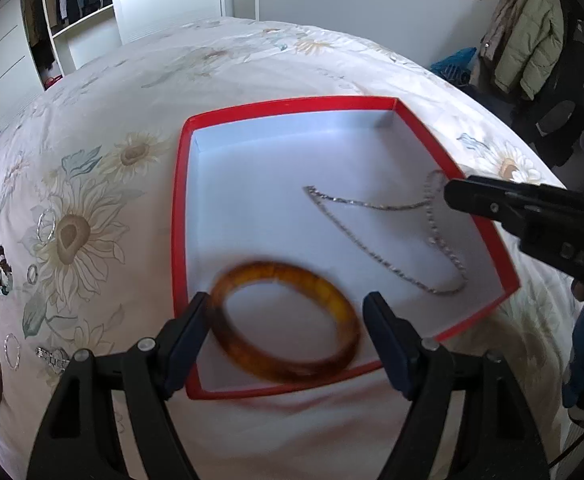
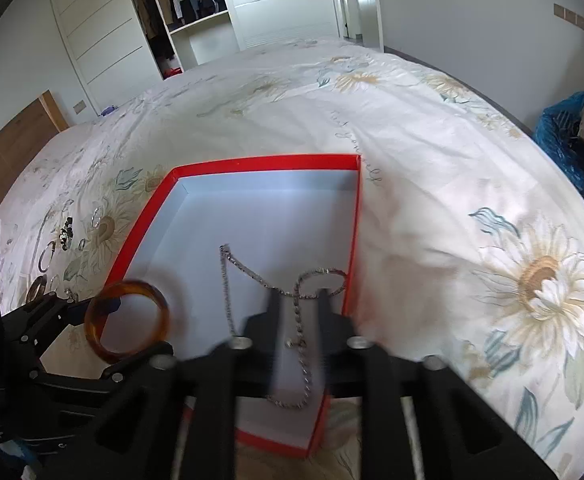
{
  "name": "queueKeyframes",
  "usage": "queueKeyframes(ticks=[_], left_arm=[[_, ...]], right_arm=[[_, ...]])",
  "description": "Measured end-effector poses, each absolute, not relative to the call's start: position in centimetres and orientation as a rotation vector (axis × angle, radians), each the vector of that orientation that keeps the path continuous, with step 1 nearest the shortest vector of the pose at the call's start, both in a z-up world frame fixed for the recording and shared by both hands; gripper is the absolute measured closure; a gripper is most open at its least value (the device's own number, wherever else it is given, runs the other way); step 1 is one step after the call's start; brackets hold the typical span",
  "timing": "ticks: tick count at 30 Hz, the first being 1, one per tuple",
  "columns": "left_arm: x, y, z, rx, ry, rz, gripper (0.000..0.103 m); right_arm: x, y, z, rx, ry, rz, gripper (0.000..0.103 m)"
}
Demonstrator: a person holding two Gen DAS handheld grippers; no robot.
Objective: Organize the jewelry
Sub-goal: 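Carry both items into the red box and open both tools to release, then move both open tools back over the remaining jewelry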
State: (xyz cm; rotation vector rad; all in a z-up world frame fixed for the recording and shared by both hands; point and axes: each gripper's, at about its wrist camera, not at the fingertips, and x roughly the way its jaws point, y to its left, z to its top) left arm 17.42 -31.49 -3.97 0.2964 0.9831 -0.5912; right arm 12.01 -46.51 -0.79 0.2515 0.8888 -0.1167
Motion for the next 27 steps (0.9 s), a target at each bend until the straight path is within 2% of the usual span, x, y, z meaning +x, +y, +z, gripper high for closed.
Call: queueKeyframes(ticks=[1,2,10,15,21,27], left_arm=[[17.3,-31.5,-3.9,0.300,0.983,-0.590,0.026],[17.2,-31.4,-3.7,0.304,0.978,-0.586,0.026],[15.6,-29.5,-0.5,0.251,0.926,-0.576,0.026],[14.4,-25.5,1.0,0.204,0.936,-0.548,0.026],[14.0,-16.6,1.4,0.149,0.960,-0.427,0.026],[15.0,-7.0,1.3,0.089,0.962,-0.287,0.026]], right_arm=[[11.5,-46.4,-0.3,0.241,0.880,-0.125,0.060],[11.3,-46.4,-0.1,0.236,0.876,-0.128,0.060],[8.5,-46.1,3.5,0.236,0.830,-0.149,0.060],[7.4,-43.4,5.8,0.224,0.794,-0.102,0.060],[8.4,-36.3,6.9,0.188,0.779,0.041,0.060],[11.2,-29.7,5.4,0.158,0.817,0.175,0.060]])
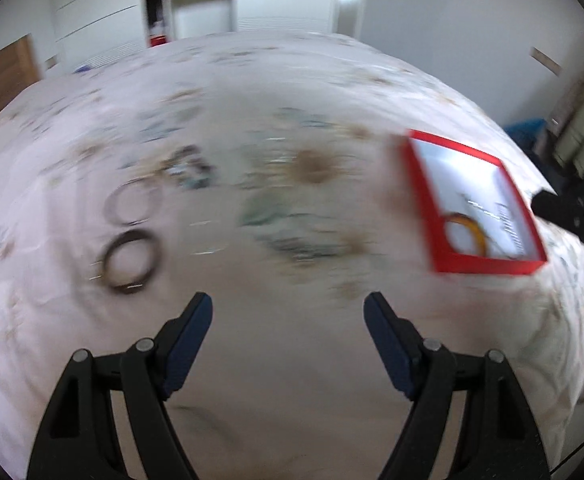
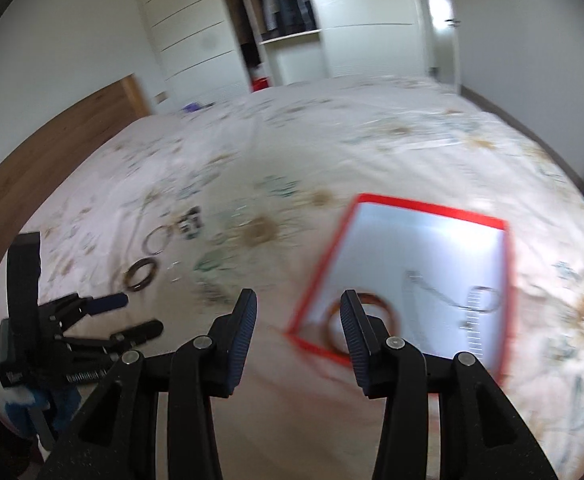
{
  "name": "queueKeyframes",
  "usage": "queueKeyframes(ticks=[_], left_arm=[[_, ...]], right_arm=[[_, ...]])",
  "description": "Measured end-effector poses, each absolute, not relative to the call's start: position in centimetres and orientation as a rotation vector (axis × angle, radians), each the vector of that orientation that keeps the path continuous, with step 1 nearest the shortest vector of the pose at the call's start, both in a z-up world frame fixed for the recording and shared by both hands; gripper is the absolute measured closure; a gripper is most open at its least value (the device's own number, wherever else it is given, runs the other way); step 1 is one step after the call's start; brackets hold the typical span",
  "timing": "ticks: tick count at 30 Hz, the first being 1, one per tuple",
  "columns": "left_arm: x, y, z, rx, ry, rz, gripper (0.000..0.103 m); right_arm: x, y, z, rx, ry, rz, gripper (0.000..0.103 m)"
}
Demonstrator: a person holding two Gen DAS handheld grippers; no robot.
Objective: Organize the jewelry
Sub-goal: 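Move both open tools back over the remaining jewelry, then grasp the dark brown bangle with the left tool while the right tool grasps the silver watch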
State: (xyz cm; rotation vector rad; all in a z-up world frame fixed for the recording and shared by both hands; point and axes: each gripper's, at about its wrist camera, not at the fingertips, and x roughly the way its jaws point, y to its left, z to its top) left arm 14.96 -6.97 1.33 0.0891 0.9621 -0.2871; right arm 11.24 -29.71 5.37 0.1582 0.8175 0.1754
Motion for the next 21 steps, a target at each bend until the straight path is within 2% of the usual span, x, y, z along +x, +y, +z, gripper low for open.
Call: queueKeyframes(ticks=[9,21], left_arm=[[19.0,5.2,-1.3,-0.077,1.004,-0.093,0.026],[24.9,8.0,-7.1,-0.124,1.097,-0.022,0.027]], right_arm=[[18.3,-20.6,-1.0,0.054,0.953,0.355,0.060],[23.0,-15.8,-7.6,-0.142,1.046,0.397,0.060]])
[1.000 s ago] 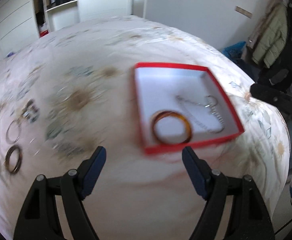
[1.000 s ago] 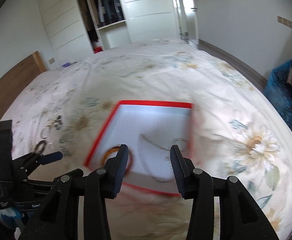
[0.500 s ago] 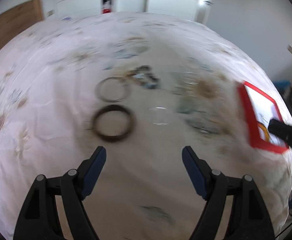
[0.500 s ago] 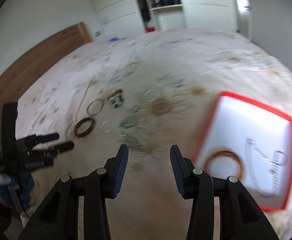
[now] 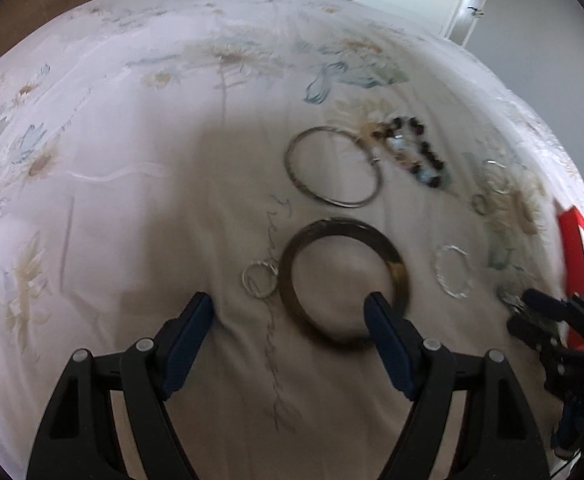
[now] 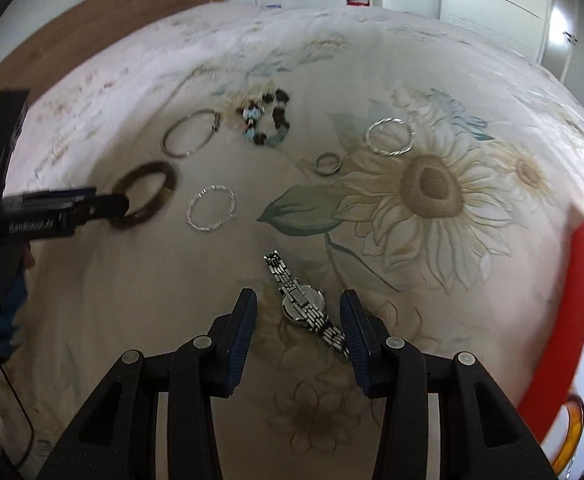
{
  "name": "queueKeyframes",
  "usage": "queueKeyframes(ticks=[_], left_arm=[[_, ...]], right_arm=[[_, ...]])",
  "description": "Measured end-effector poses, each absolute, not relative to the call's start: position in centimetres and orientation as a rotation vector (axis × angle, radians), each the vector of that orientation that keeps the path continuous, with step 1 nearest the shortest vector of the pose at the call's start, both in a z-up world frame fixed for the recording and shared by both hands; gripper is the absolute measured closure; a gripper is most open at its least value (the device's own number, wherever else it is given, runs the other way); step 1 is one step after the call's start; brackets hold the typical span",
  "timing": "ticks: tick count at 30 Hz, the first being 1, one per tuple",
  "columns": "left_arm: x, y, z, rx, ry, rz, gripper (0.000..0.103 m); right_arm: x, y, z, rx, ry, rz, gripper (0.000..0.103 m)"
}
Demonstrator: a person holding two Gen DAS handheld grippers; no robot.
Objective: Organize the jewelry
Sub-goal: 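Grasp the dark brown bangle with the left tool while the right tool grasps the silver watch, then carry the bangle and watch into the red box and open both tools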
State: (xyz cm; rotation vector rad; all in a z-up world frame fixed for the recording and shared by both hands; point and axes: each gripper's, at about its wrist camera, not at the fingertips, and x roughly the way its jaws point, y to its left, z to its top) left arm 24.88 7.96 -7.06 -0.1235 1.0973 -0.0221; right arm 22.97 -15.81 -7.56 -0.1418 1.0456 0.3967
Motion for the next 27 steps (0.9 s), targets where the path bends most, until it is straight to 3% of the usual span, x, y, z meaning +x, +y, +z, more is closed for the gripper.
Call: queueKeyframes(ticks=[3,5,12,27], left_arm=[[25.7,7.8,-7.9,-0.092,1.110,0.007,0.034],[25.9,7.5,-8.1,-0.065,1.102,0.018,0.043],[25.7,7.9,-7.7,-0.023,1.084,0.053,0.091],[19.5,7.5,-1.8,-0.091,1.002,0.007,0.093]], right_arm=[[23.2,-15.4,-8.1,-0.166,1.052,0.418,0.066],[23.2,-15.2,-8.3,-0.175,1.060,0.432,0.079],[22.7,-15.0,-8.2,-0.164,1.046,0.407,0.080],[15.2,-19.0,-1.0,-0.042,0.936,0.346,0.080]])
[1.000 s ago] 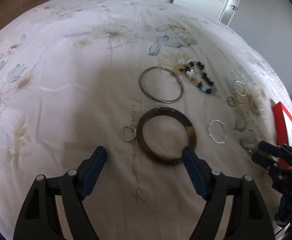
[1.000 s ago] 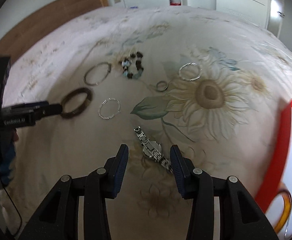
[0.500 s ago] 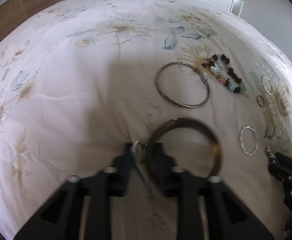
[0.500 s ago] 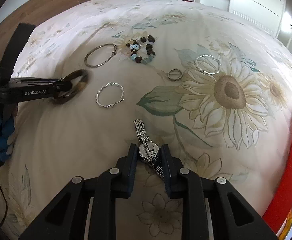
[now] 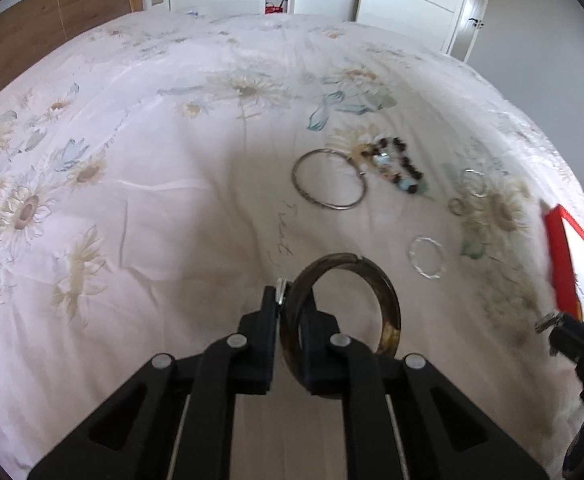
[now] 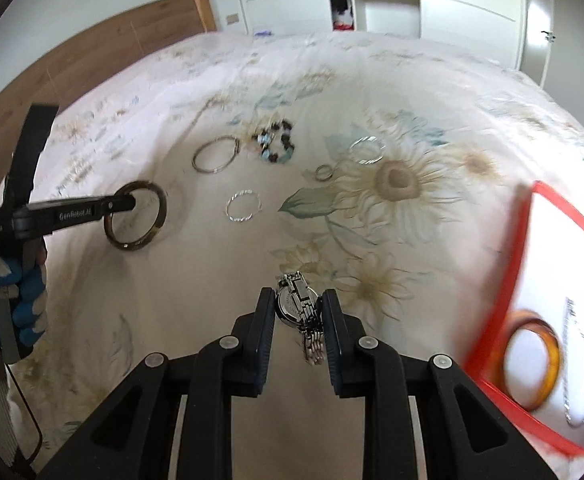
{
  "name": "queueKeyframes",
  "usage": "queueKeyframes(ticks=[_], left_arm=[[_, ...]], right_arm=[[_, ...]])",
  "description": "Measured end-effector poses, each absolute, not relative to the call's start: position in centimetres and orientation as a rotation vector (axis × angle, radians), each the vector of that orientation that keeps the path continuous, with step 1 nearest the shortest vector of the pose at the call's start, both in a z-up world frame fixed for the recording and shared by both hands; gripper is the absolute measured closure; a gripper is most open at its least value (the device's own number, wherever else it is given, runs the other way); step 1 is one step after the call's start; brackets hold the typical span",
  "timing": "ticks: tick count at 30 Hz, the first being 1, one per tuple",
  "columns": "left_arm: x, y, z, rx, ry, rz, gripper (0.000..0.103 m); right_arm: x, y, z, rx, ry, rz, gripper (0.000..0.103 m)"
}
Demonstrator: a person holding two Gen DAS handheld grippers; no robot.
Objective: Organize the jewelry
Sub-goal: 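Carry the bangle and watch into the red box and open both tools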
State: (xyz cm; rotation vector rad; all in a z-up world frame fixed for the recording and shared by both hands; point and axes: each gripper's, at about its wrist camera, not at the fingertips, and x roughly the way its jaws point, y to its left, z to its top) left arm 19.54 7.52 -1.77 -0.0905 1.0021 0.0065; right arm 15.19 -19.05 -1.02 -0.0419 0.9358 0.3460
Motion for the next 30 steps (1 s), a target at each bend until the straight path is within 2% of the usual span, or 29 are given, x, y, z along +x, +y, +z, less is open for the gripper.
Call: queueKeyframes(ticks=[6,13,21,30], left_arm=[[17.2,5.9,1.2,-0.072,0.959,-0.034,0.093],[15.9,0.5,4.6,-0.035,0.909,-0.137,0.093],[16.9,-11.4,6.3,0.021,0.893,-0.332,0.093],[21.0,-25.9,3.2,0.155,0.929,-0.465,0.093]], right_arm=[[12.1,-22.4,2.6,-0.025,0.873,0.300,0.080],[9.9,-28.9,5.8,-0.026,0.815,0.207,0.080],[11.0,-38.5,7.1,-0.001,0.808,0.060,0.080],[16.4,-44.2,3.6,0.059,0.864,0.010,0.080]])
